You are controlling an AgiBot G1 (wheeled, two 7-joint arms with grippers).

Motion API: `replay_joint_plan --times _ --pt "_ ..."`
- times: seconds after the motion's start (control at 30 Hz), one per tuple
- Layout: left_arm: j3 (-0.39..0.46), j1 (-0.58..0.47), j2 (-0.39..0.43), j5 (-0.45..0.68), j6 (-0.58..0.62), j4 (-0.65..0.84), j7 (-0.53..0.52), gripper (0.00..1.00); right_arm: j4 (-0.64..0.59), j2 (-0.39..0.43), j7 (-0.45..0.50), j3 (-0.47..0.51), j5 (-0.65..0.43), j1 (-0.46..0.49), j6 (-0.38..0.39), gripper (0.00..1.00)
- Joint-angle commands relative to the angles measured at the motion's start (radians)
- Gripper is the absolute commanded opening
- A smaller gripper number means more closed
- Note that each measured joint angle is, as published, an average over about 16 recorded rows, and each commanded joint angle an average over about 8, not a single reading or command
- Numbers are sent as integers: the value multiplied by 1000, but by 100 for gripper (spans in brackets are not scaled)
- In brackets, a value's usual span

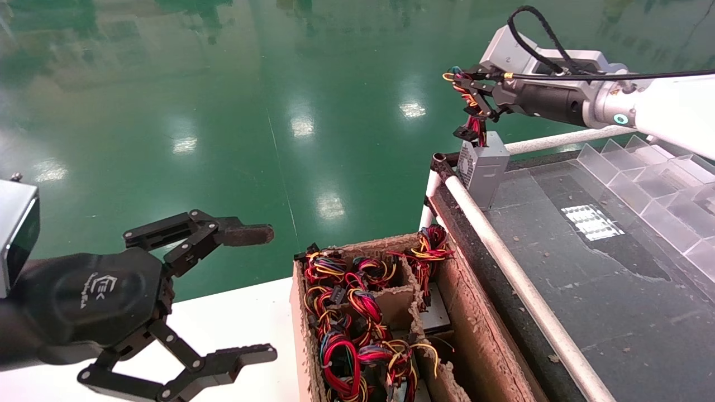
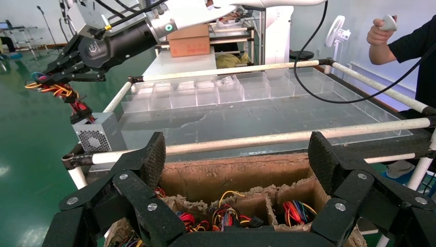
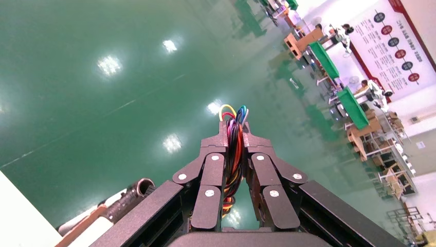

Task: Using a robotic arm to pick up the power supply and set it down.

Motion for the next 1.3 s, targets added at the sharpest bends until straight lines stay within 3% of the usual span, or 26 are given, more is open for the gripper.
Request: replay_joint_plan --times 0.03,0.07,0.3,0.33,0.83,1.1,1.3 --pt "0 0 0 0 0 0 0 100 1 -6 0 1 1 -2 0 0" --pt "0 0 0 0 0 0 0 100 1 -7 1 1 1 -3 2 5" --pt "0 0 0 0 0 0 0 100 0 -4 4 2 2 -7 3 92" --pt "0 0 0 0 0 0 0 100 0 -3 4 2 2 -7 1 100" --pt "0 0 0 0 0 0 0 100 -6 25 33 9 13 3 -30 100" --pt "0 0 0 0 0 0 0 100 -25 53 124 69 100 6 -97 100" --pt "0 0 0 0 0 0 0 100 48 95 203 99 166 -48 -151 100"
